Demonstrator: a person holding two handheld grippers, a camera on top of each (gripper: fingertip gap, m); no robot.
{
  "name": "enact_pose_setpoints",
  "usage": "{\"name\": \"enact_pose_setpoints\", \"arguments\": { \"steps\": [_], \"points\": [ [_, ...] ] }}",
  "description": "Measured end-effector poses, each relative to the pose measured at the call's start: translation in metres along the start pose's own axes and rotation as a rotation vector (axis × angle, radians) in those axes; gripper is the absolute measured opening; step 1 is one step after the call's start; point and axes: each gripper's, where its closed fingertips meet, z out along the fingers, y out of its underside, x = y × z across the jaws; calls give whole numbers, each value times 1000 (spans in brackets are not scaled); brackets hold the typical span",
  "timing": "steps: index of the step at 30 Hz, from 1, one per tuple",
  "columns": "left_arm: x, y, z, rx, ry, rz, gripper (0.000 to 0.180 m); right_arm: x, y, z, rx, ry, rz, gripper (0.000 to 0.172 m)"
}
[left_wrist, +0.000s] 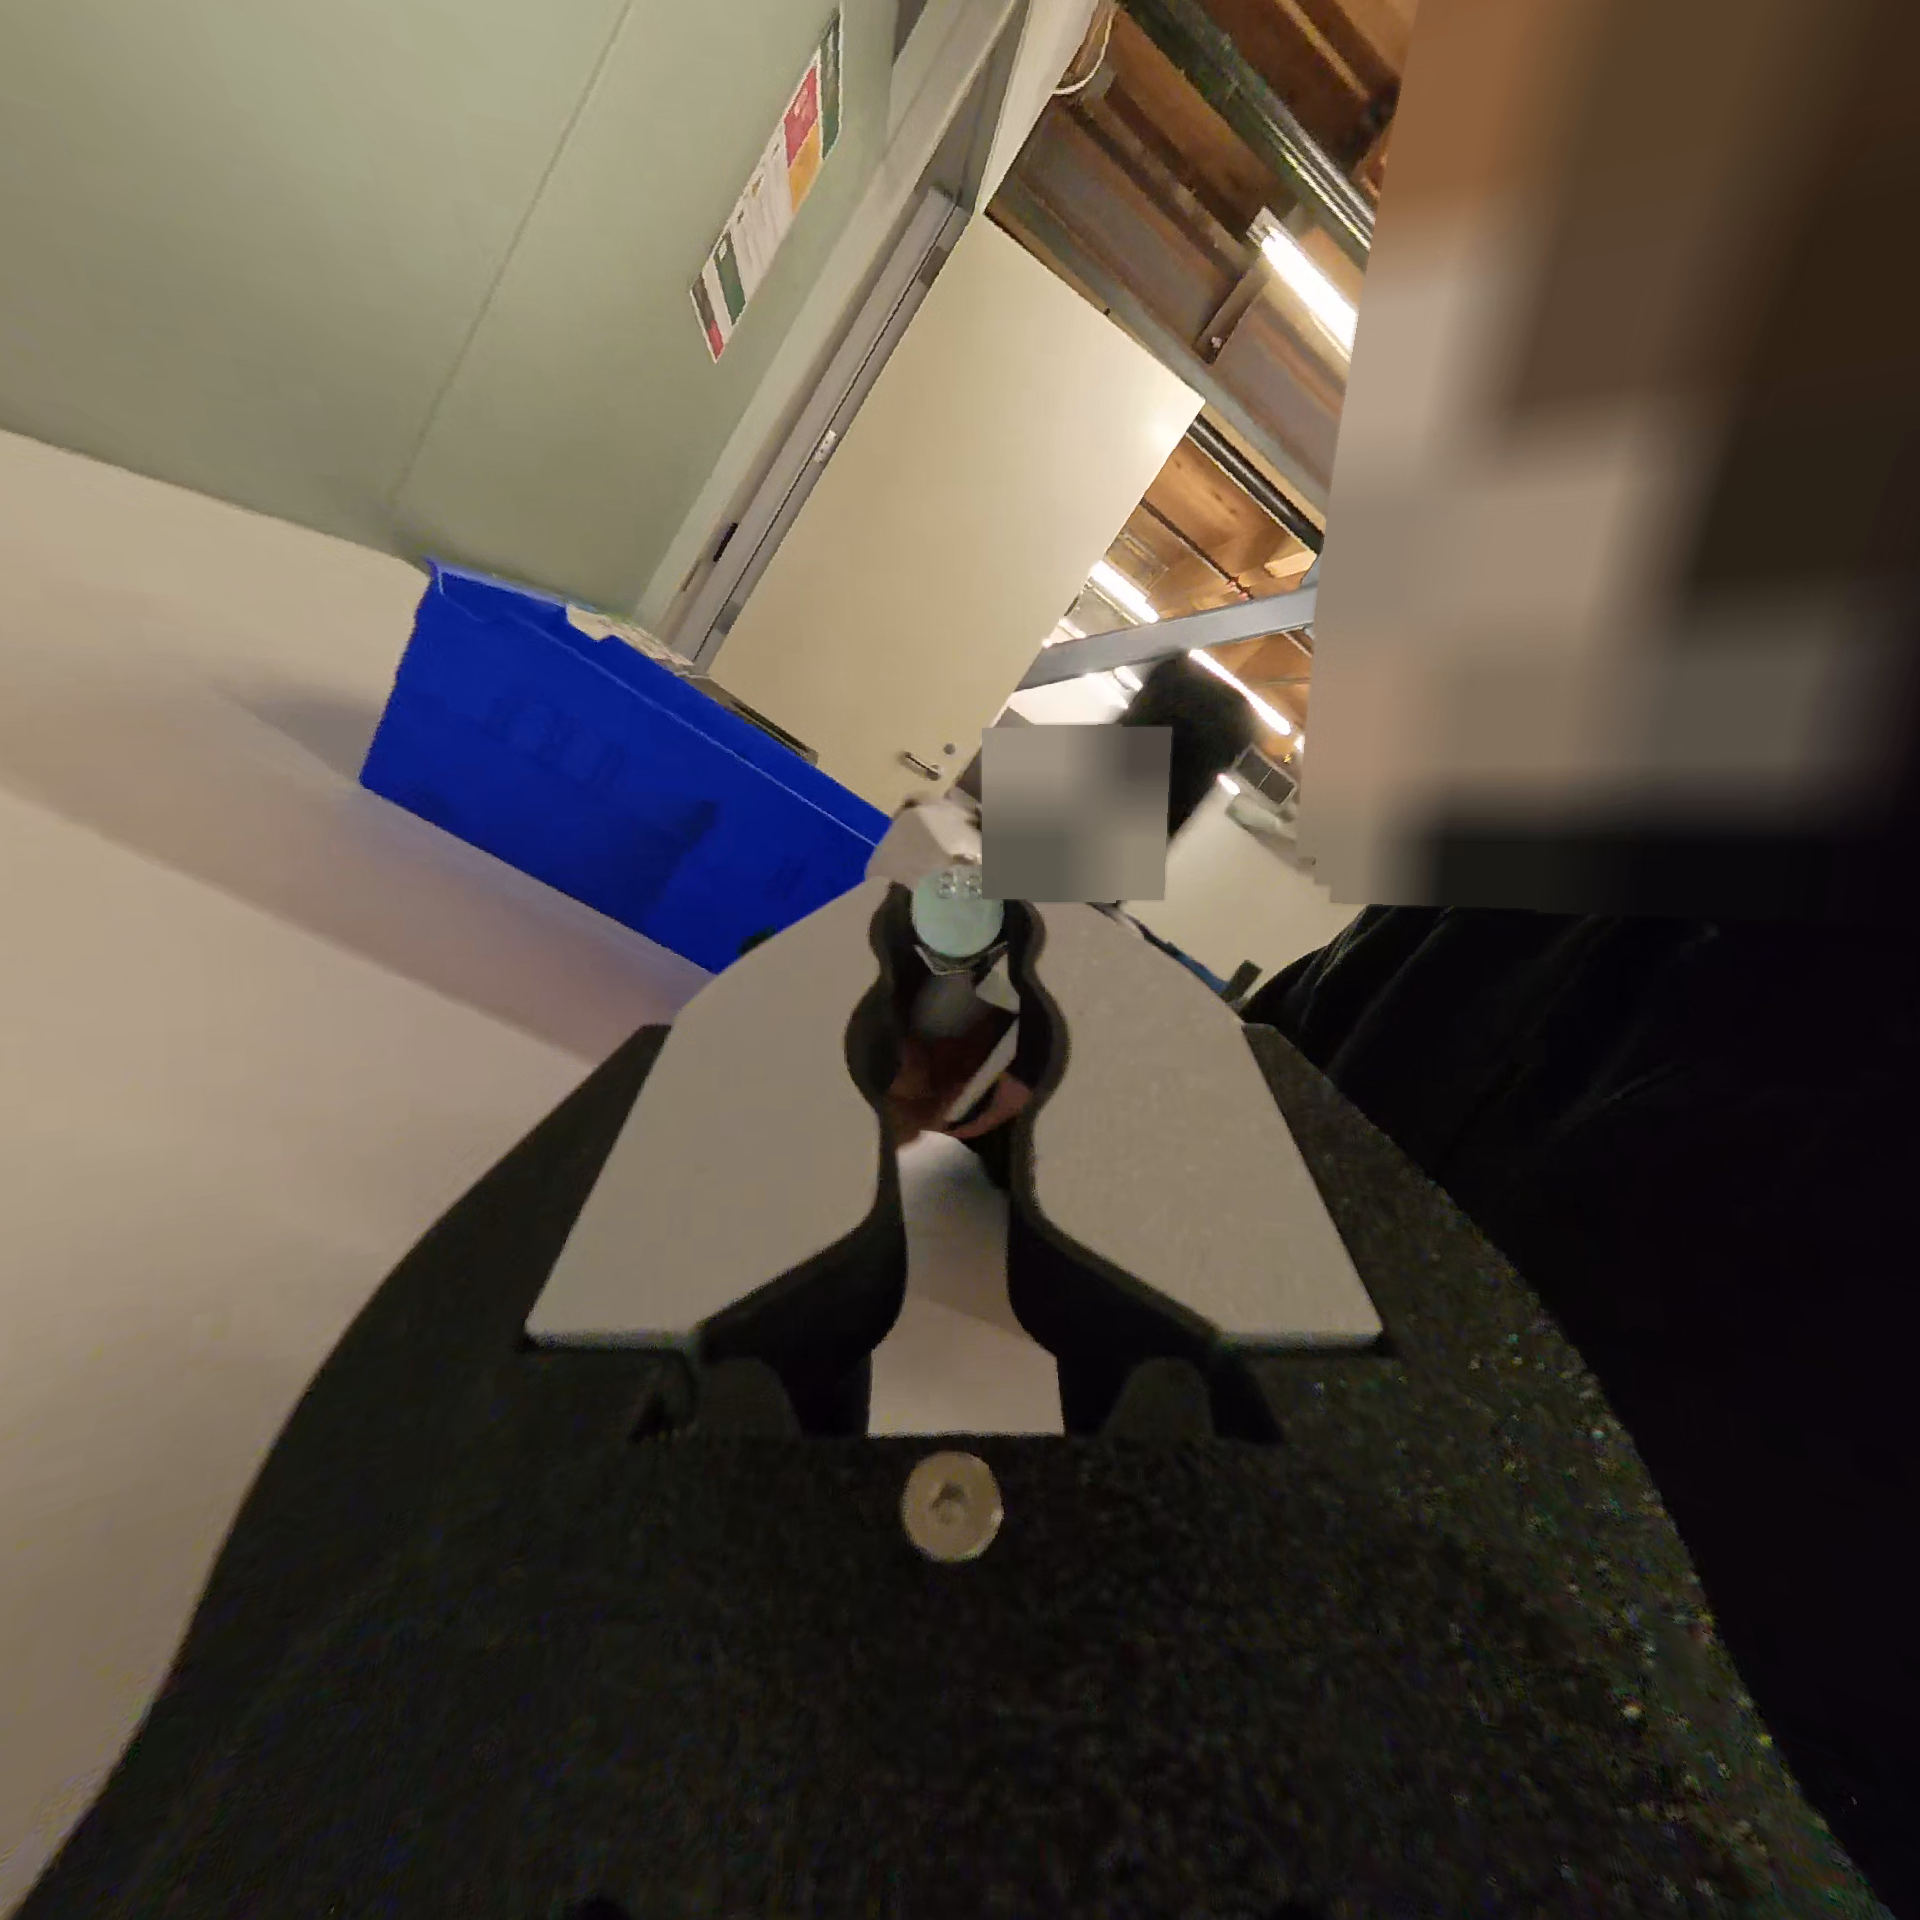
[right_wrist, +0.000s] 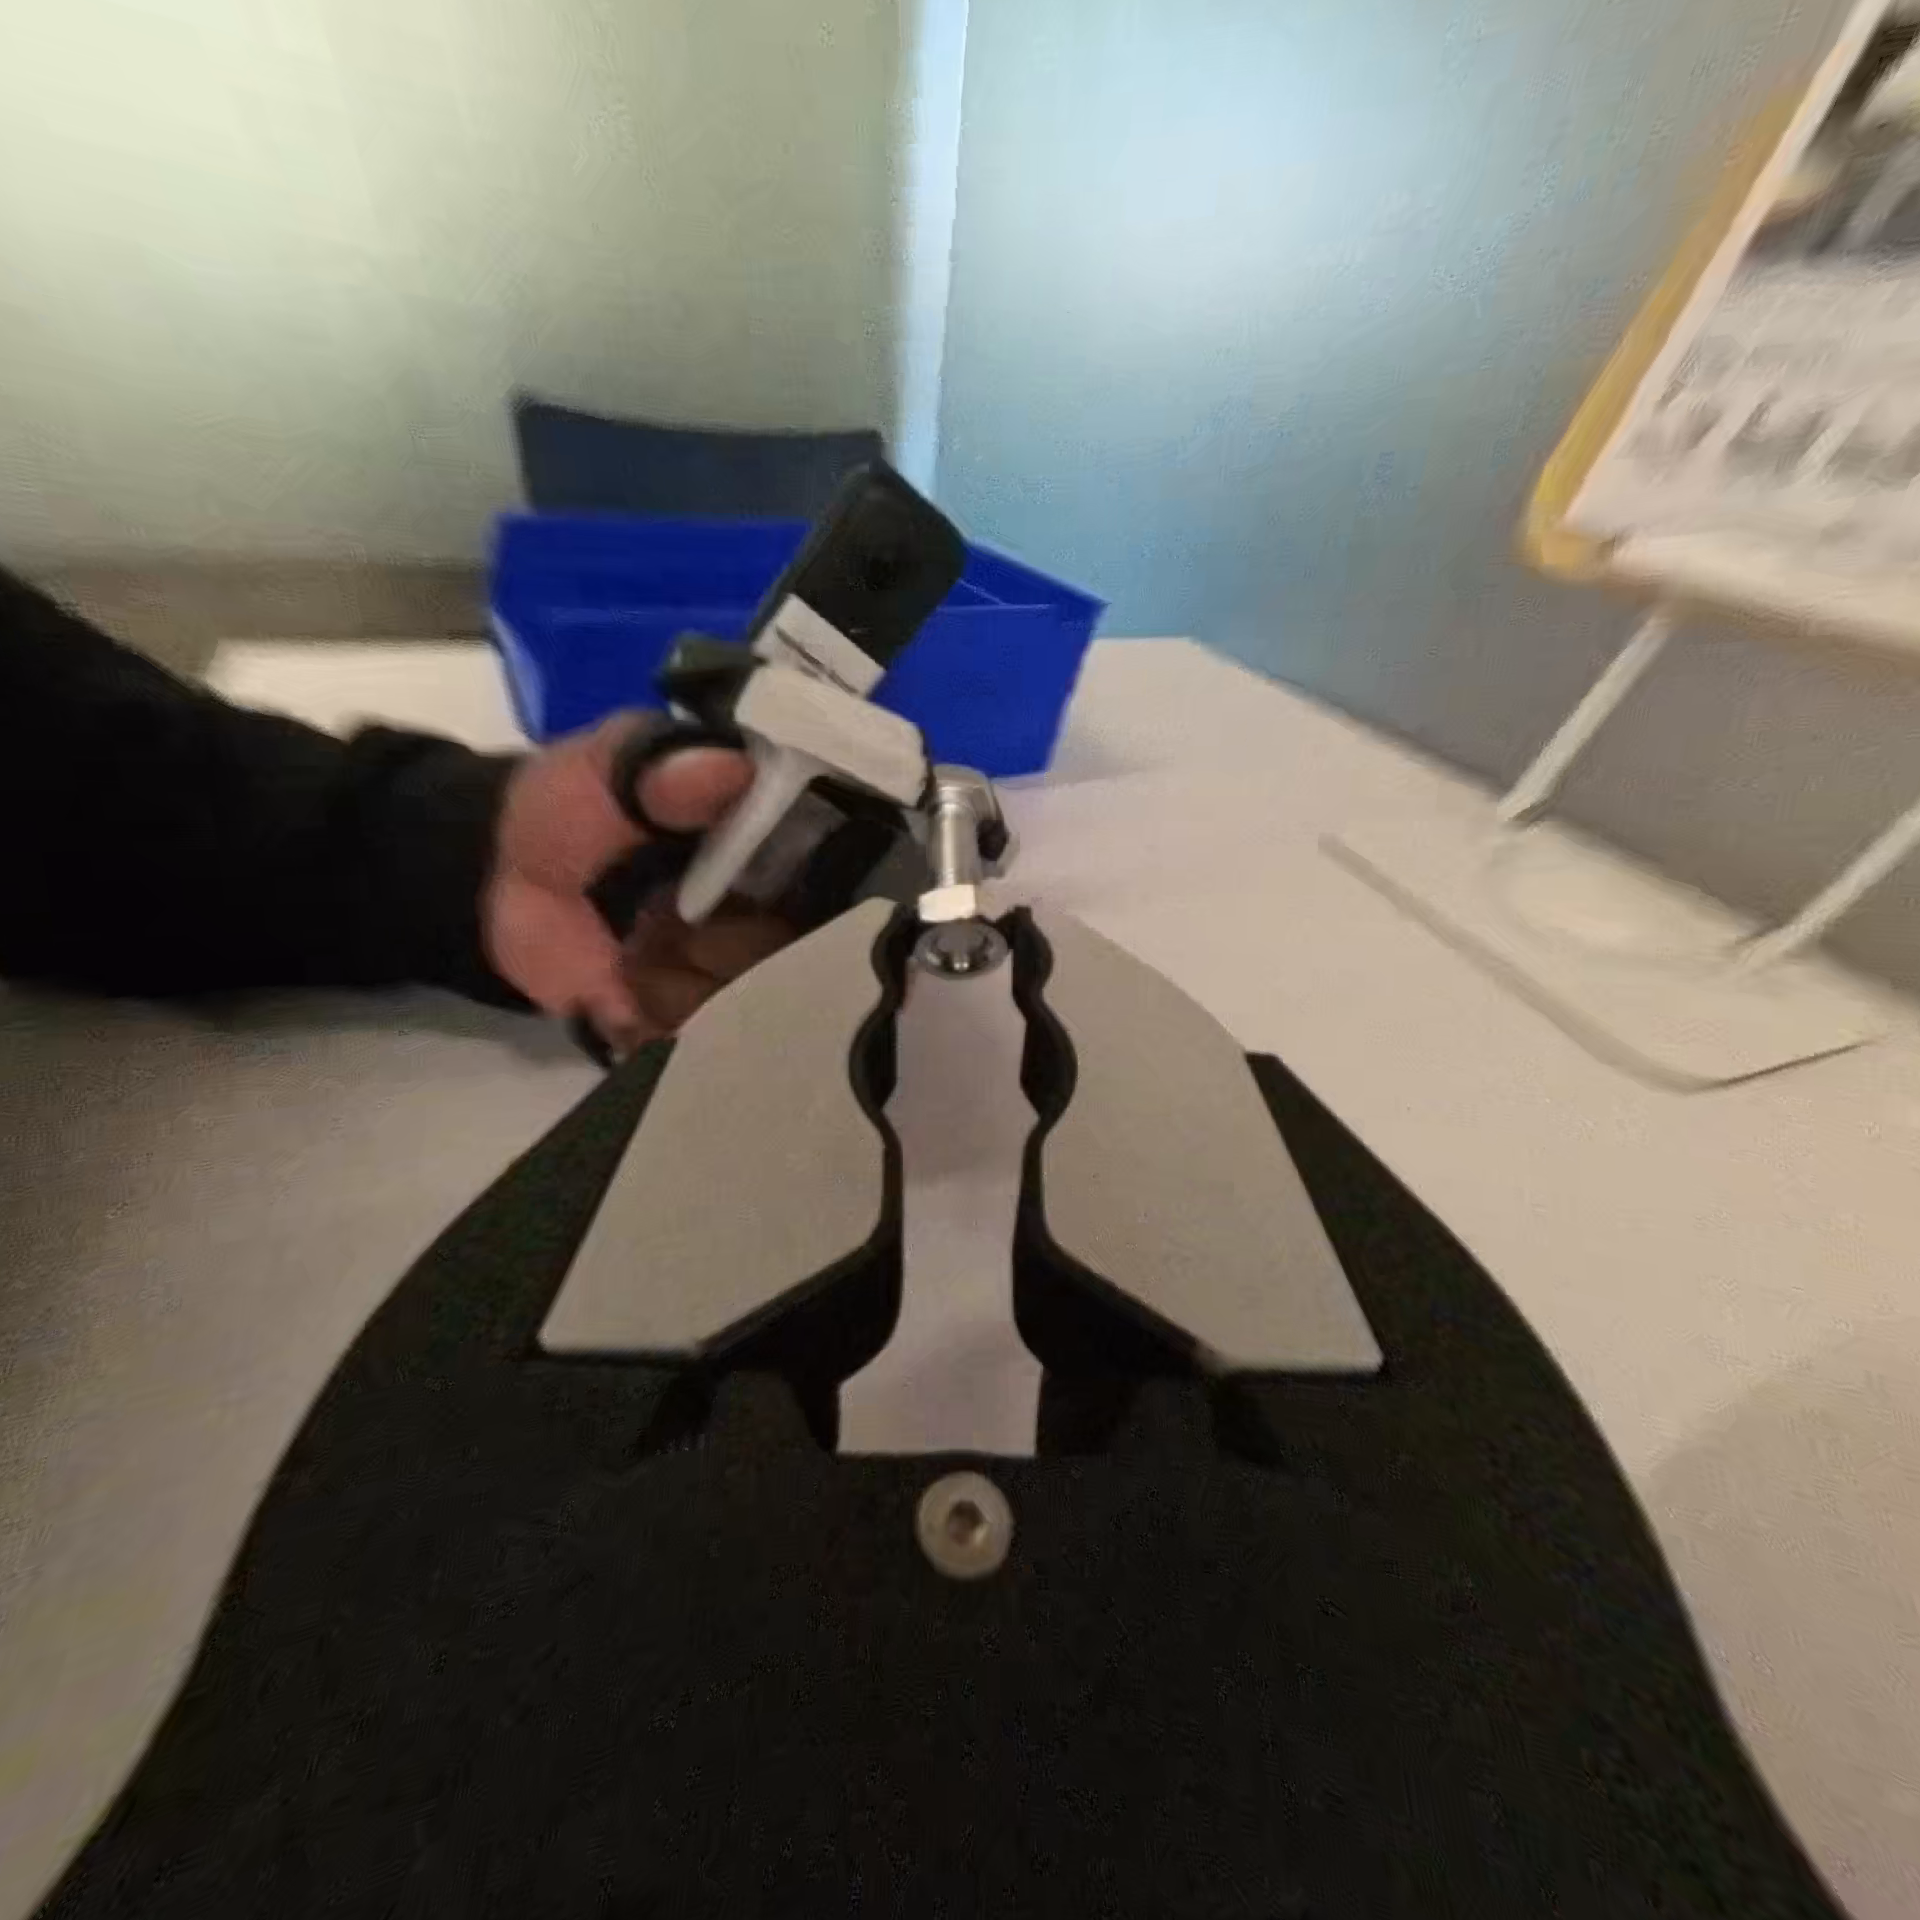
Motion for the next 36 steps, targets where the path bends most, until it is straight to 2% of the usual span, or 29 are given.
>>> {"name": "enact_pose_setpoints", "arguments": {
  "steps": [3,5,10,12,13,17,20,22,24,27,28,29,31,33,36],
  "points": [
    [0,1,0,6,20,-93,17,-1,1,-1,-39,161,-529,19],
    [0,2,0,11,33,-144,17,-2,0,-2,-50,224,-780,19],
    [-2,2,1,45,53,-252,17,-3,0,-3,-50,277,-993,19],
    [-4,1,0,53,37,-234,17,-4,1,-2,-53,256,-936,19],
    [-2,0,0,59,40,-210,17,-5,0,-2,-47,228,-846,25],
    [1,-8,-2,80,22,-68,17,-8,0,1,-36,52,-305,53],
    [2,-12,-5,88,15,6,17,-15,-2,3,-5,-112,145,57],
    [4,-12,-5,77,13,56,17,-14,-7,3,40,-205,458,55],
    [6,-8,-4,42,11,114,17,-13,-11,2,86,-293,699,53],
    [10,-1,-1,-19,11,204,17,-11,-9,1,102,-372,897,36],
    [12,1,0,-37,13,223,17,-10,-9,0,113,-377,911,20],
    [11,2,0,-47,1,231,17,-9,-9,0,118,-363,893,18],
    [9,2,-1,-51,1,191,17,-9,-4,1,79,-306,740,18],
    [5,3,-2,-44,-4,108,17,-6,0,2,42,-186,470,18],
    [1,4,-3,-26,21,-88,17,-3,1,1,-6,1,-51,18]
  ]
}}
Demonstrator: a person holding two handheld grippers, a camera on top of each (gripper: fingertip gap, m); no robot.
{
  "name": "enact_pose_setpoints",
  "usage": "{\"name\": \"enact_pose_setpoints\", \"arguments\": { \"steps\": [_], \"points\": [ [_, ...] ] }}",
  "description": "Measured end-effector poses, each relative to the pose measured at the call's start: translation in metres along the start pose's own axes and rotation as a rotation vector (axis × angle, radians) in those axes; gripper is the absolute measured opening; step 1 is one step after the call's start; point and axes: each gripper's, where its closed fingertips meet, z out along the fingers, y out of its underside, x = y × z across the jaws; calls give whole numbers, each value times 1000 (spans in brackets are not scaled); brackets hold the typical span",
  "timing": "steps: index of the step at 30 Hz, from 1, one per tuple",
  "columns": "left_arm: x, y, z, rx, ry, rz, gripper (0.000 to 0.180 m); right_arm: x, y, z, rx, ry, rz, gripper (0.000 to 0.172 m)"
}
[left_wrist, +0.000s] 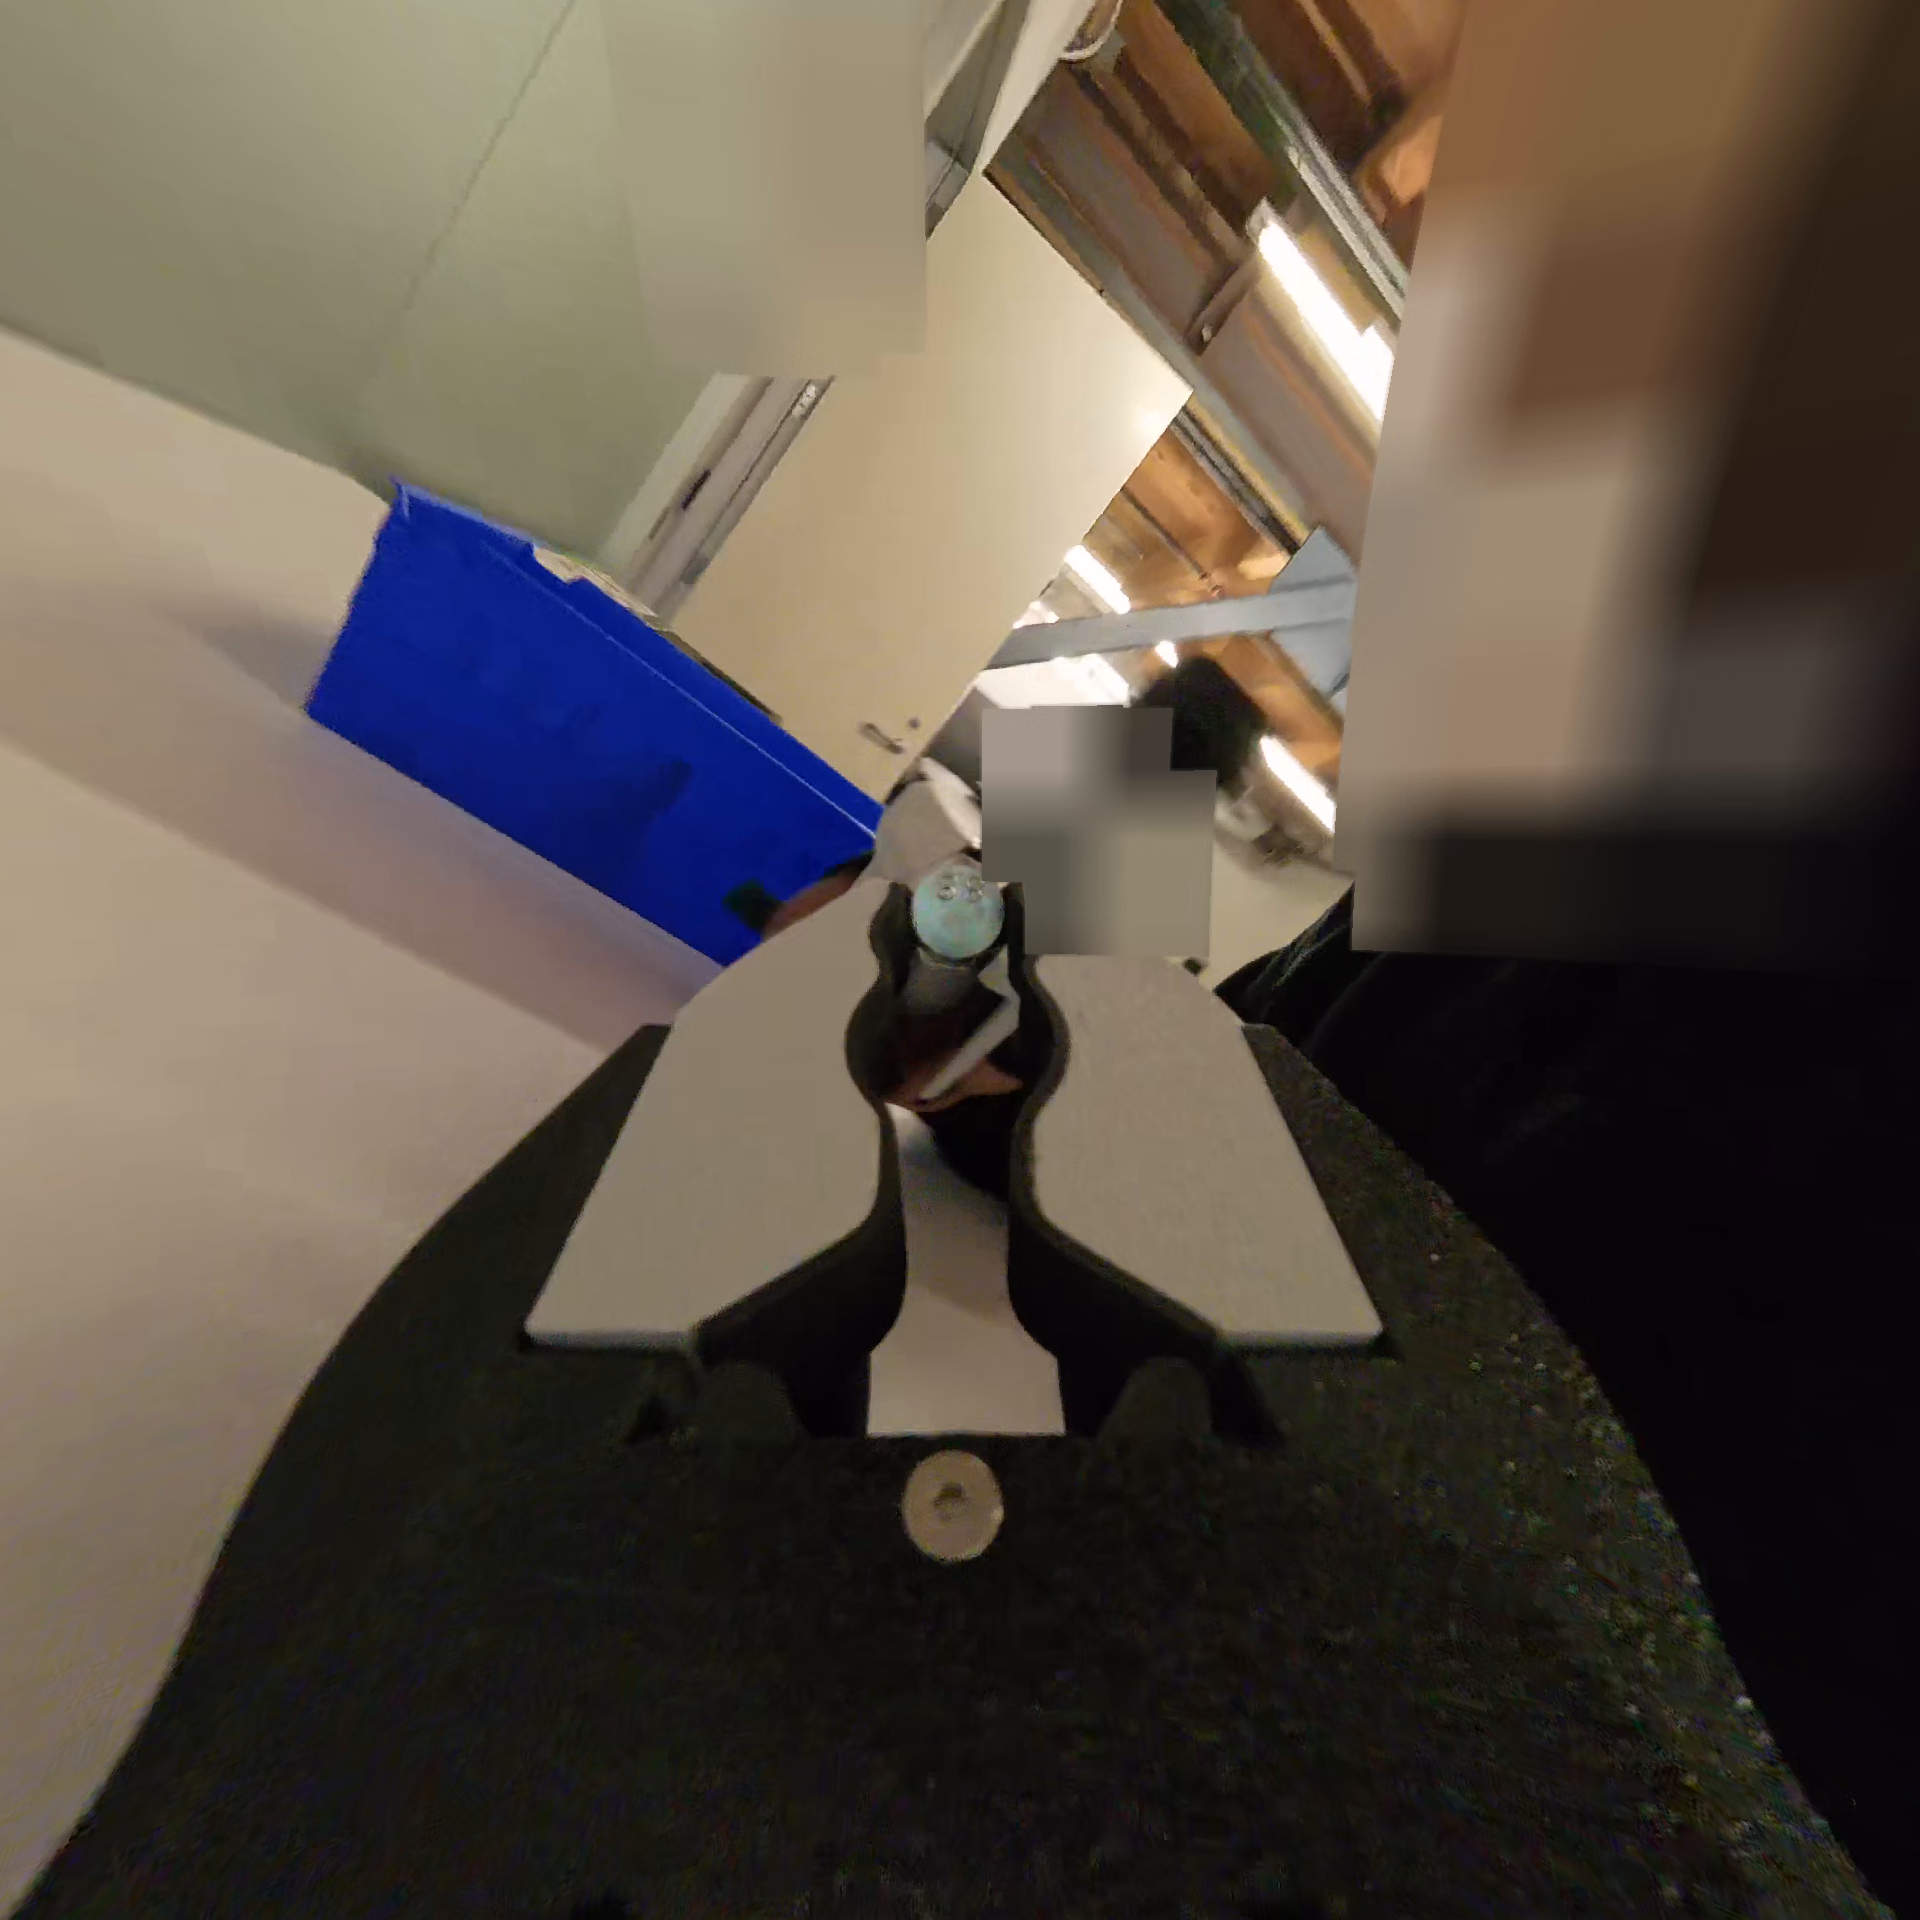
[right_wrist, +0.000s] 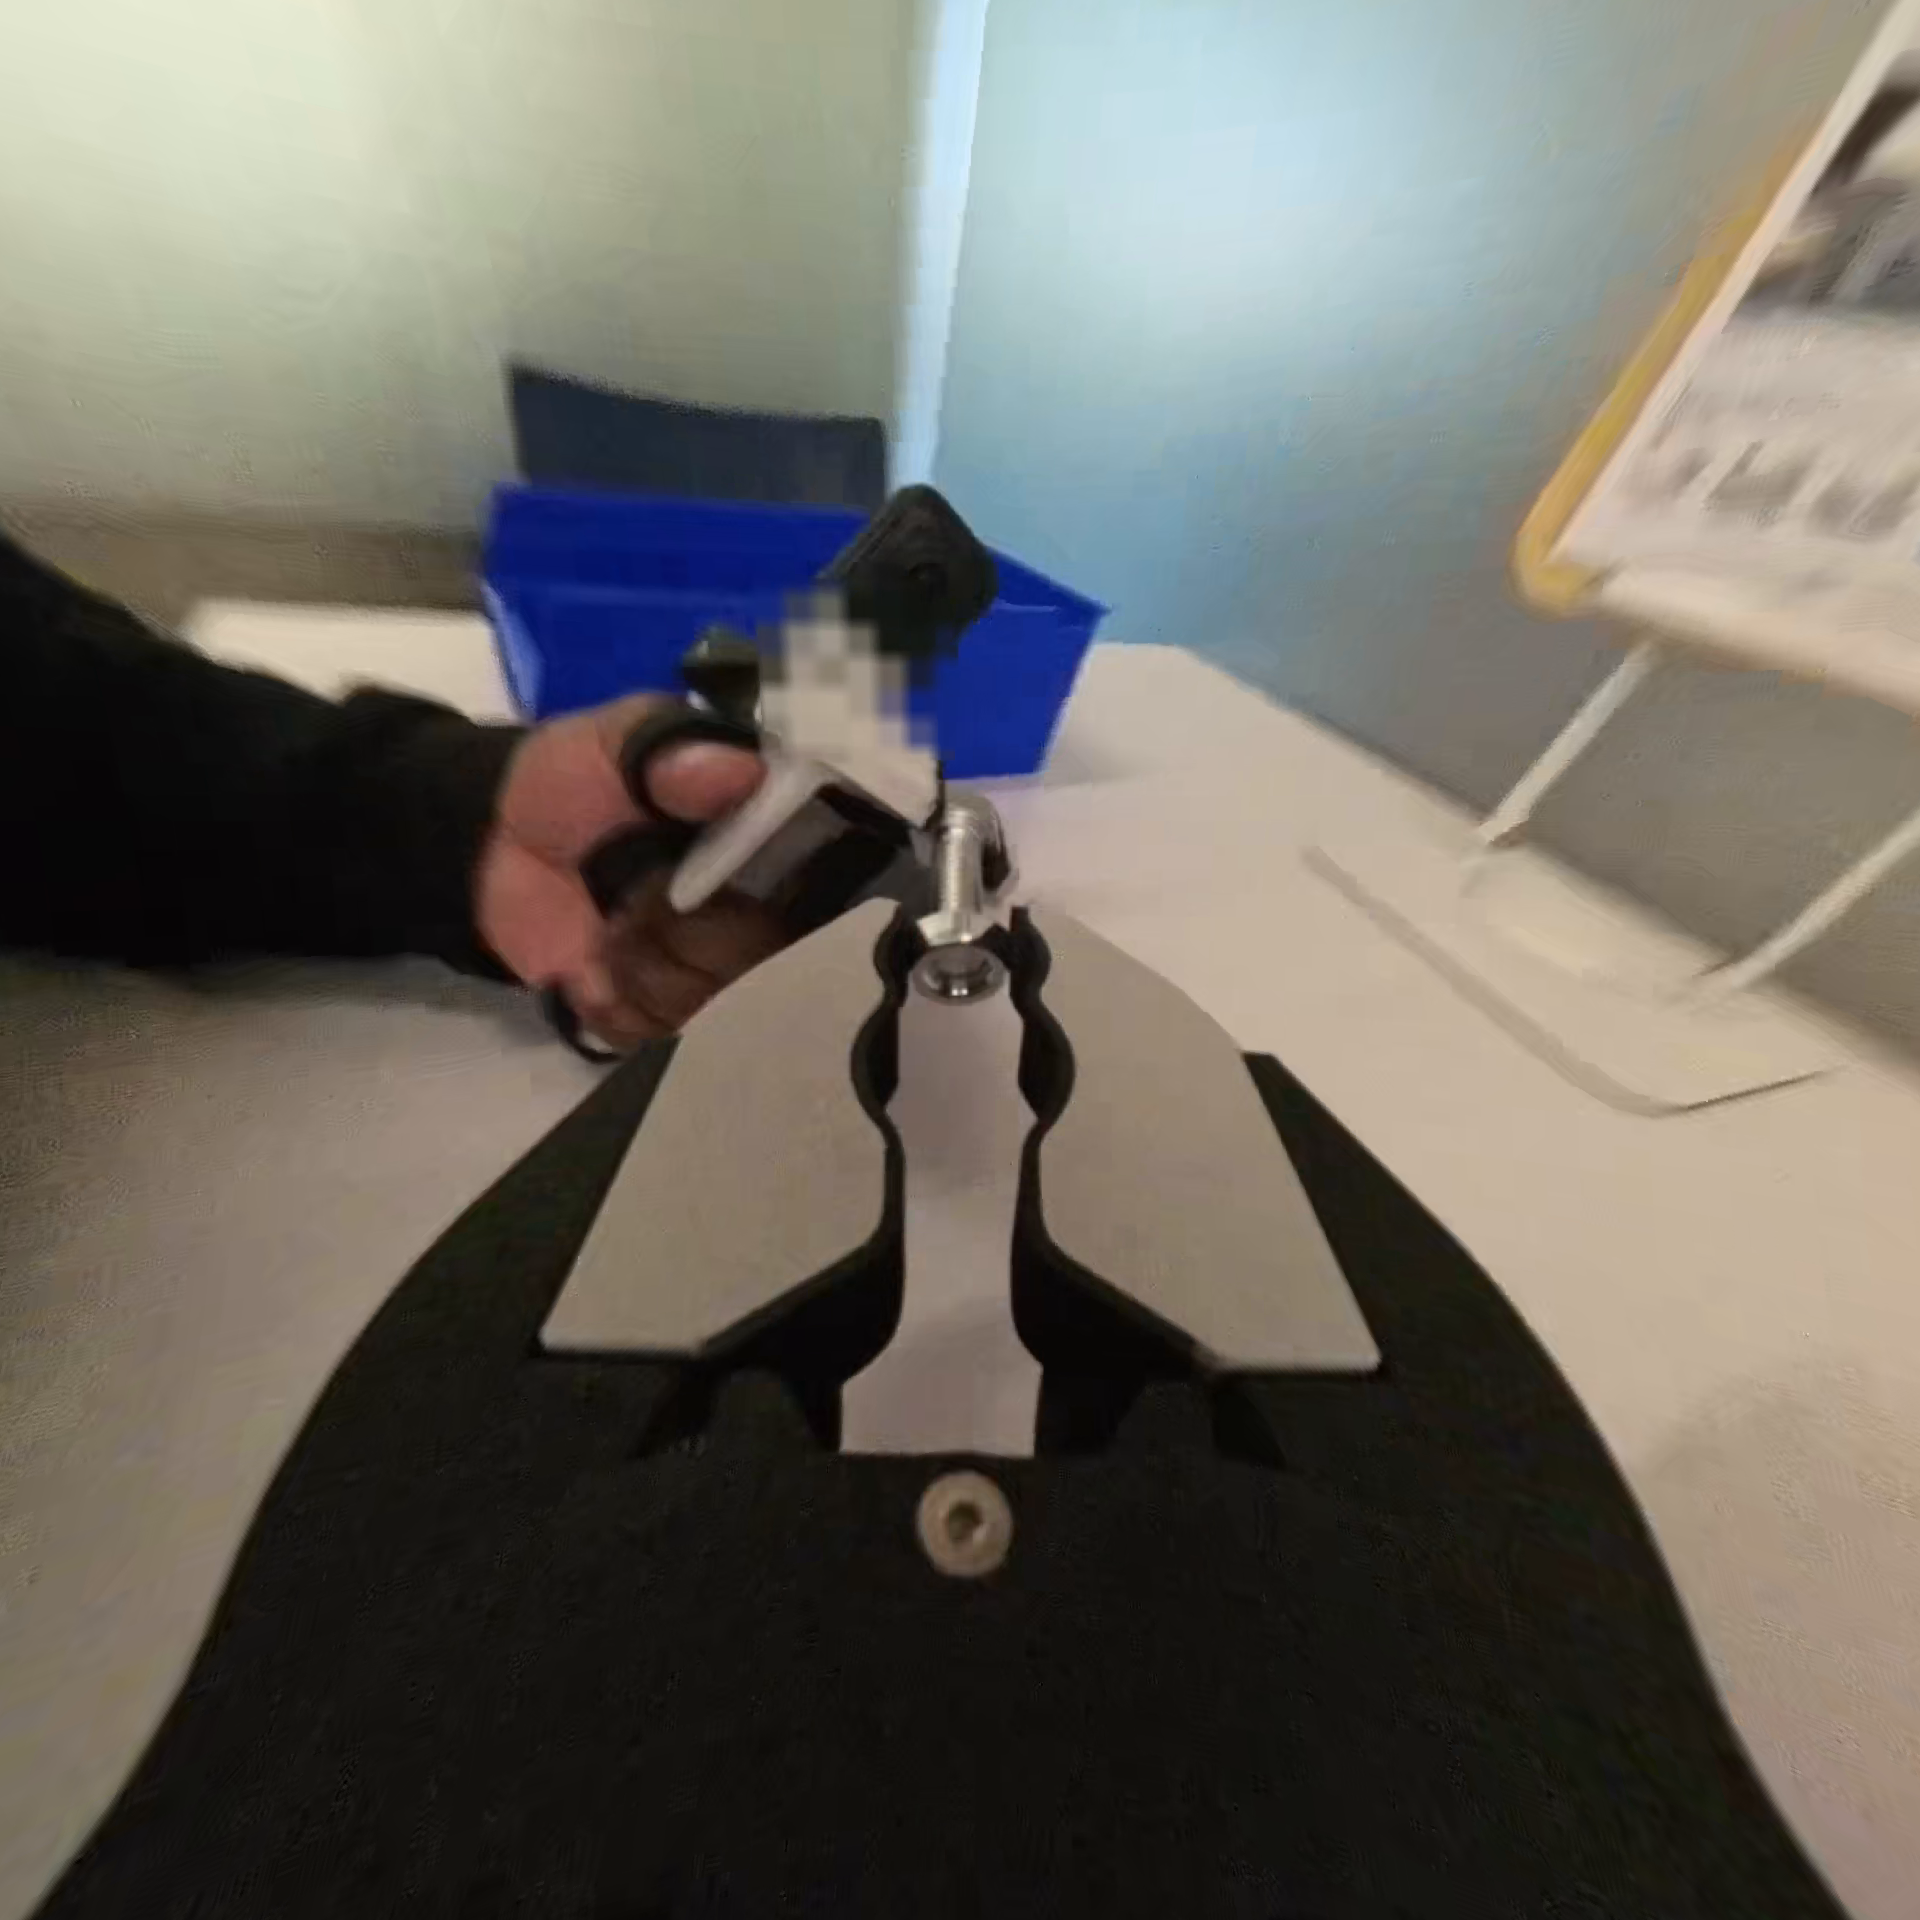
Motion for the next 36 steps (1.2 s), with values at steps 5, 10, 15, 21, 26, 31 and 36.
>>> {"name": "enact_pose_setpoints", "arguments": {
  "steps": [5,10,15,21,26,31,36],
  "points": [
    [1,2,0,30,47,-211,17,-6,2,0,-50,246,-907,18],
    [5,1,2,78,117,-360,17,-9,-4,-2,-5,283,-1006,18],
    [1,2,1,97,130,-428,17,-11,-1,0,-42,288,-1106,18],
    [4,-3,2,74,82,-210,17,-11,-17,-3,66,226,-719,38],
    [3,-12,-5,100,38,-55,17,-5,-18,1,93,62,-73,54],
    [6,-9,-3,69,26,43,17,-10,-4,9,61,-110,393,53],
    [4,1,1,-12,-12,67,17,-2,-5,5,104,-30,234,17]
  ]
}}
